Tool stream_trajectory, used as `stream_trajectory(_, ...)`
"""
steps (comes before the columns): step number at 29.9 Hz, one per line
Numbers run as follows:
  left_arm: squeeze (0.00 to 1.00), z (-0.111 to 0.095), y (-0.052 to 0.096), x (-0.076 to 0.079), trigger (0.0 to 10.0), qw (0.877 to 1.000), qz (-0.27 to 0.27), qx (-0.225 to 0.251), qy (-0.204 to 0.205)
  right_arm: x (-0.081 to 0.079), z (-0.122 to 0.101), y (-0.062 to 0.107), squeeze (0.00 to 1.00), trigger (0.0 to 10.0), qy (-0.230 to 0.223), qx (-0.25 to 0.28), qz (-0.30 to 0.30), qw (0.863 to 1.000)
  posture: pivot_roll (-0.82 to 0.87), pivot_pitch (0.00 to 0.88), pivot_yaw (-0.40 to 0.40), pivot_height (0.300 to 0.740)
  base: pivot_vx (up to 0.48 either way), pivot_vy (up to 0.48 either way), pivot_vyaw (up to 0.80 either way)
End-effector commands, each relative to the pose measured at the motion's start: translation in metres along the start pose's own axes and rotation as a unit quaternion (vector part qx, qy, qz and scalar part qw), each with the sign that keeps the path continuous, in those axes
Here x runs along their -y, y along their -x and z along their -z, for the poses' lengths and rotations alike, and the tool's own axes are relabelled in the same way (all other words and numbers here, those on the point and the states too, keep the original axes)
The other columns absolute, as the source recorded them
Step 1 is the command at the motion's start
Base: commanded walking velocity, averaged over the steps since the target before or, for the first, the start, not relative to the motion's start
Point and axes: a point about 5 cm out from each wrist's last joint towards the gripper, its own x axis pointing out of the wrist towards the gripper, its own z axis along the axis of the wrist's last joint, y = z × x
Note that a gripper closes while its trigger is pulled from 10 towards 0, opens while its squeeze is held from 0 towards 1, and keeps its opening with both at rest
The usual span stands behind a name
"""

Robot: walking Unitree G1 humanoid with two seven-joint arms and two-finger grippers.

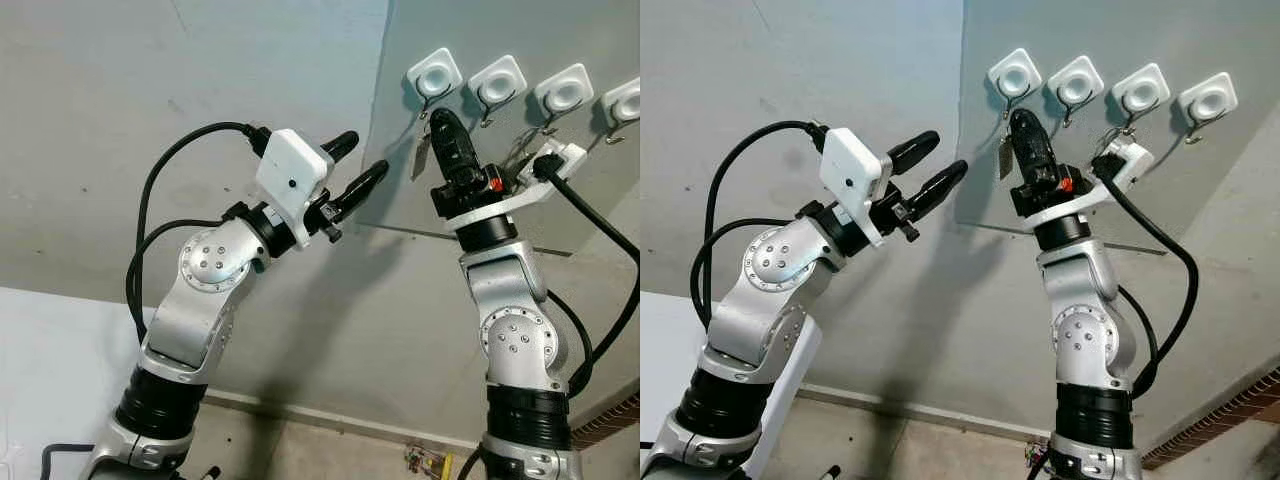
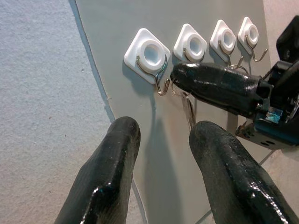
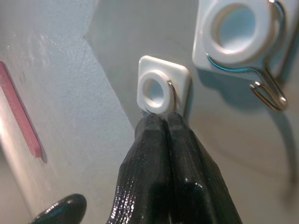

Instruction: Hang keys on a hook

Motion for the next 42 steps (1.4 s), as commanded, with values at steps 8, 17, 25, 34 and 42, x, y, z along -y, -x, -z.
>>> stream_trajectory(8, 0.0, -0.004, 0.001, -0.002, 10.0, 1.0, -0.006, 0.002, -0.006, -0.012, -0.004, -0.015, 0.0, 10.0, 0.001, 0.012, -0.034, 0.999, -0.06, 0.006, -0.019, 0.74, 0.0, 0.0, 0.0)
stream_trajectory(17, 0.0, -0.004, 0.001, -0.002, 10.0, 1.0, -0.008, 0.002, -0.005, -0.008, -0.003, -0.015, 0.0, 10.0, 0.001, 0.01, -0.015, 1.0, -0.06, 0.011, -0.021, 0.74, 0.0, 0.0, 0.0)
stream_trajectory(25, 0.0, -0.004, 0.001, -0.003, 10.0, 1.0, -0.01, 0.0, -0.006, 0.002, 0.001, -0.005, 0.0, 10.0, 0.007, 0.001, 0.027, 1.0, -0.06, 0.016, -0.017, 0.74, 0.0, 0.0, 0.0)
stream_trajectory(34, 0.0, -0.004, 0.001, -0.002, 10.0, 1.0, -0.009, 0.0, -0.006, 0.005, 0.005, 0.001, 0.0, 10.0, 0.016, -0.007, 0.046, 0.999, -0.07, 0.022, -0.015, 0.74, 0.0, 0.0, 0.0)
stream_trajectory(42, 0.0, -0.004, 0.001, -0.003, 10.0, 1.0, -0.012, -0.002, -0.009, 0.005, 0.006, 0.002, 1.0, 10.0, 0.009, -0.004, 0.046, 0.999, -0.07, 0.021, -0.014, 0.74, 0.0, 0.0, 0.0)
